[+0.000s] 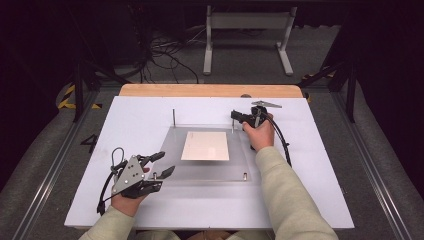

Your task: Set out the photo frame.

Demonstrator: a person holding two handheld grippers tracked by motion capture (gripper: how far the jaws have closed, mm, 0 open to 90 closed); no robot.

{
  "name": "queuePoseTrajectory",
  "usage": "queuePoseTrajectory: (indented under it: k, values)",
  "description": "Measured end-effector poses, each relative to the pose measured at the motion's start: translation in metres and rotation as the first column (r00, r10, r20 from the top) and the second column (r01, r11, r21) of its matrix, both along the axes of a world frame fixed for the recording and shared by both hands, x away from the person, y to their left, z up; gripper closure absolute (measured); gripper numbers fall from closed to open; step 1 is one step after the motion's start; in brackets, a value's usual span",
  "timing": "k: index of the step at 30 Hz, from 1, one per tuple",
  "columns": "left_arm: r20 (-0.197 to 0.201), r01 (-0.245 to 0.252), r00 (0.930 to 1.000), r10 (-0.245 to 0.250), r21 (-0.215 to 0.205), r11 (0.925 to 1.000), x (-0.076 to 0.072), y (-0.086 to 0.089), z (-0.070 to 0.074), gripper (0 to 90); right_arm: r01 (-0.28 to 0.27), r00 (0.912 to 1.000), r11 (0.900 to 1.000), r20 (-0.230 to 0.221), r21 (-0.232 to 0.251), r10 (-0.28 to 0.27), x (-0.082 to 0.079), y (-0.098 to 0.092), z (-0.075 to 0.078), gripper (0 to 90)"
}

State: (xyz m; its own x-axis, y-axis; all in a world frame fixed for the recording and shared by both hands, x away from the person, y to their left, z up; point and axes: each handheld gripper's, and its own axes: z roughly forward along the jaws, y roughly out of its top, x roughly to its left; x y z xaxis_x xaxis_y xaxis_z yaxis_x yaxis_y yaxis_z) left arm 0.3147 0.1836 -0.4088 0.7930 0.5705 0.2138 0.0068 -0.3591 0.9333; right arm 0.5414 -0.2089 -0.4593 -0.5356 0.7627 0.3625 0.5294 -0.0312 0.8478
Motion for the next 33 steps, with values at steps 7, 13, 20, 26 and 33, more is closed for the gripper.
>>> queuePoseTrajectory:
  k: [7, 13, 20, 26, 33]
  values:
    - [-0.003, -0.011, 0.9999, 0.011, 0.027, 0.9996, 0.001, 0.000, 0.000, 46.9, 0.003, 0.9998, 1.000, -0.018, -0.019, -0.003, -0.005, -0.005, 0.005, 75.6]
    - [-0.001, -0.015, 0.9999, 0.015, 0.019, 0.9997, 0.003, 0.000, 0.004, 46.9, -0.012, 0.9957, 0.999, 0.091, -0.049, 0.016, -0.033, -0.019, 0.023, 62.2]
    - [-0.002, -0.019, 0.9998, 0.019, 0.008, 0.9998, 0.005, 0.000, 0.007, 46.7, -0.109, 0.9726, 0.991, 0.198, -0.075, 0.122, -0.084, -0.040, 0.048, 57.9]
    - [0.003, -0.021, 0.9998, 0.021, 0.000, 0.9998, 0.008, 0.000, 0.012, 46.6, -0.162, 0.9482, 0.983, 0.263, -0.084, 0.179, -0.125, -0.055, 0.061, 47.9]
    - [0.012, -0.023, 0.9996, 0.024, -0.022, 0.9995, 0.012, 0.000, 0.016, 46.4, -0.172, 0.9382, 0.975, 0.278, -0.142, 0.206, -0.153, -0.064, 0.069, 37.2]
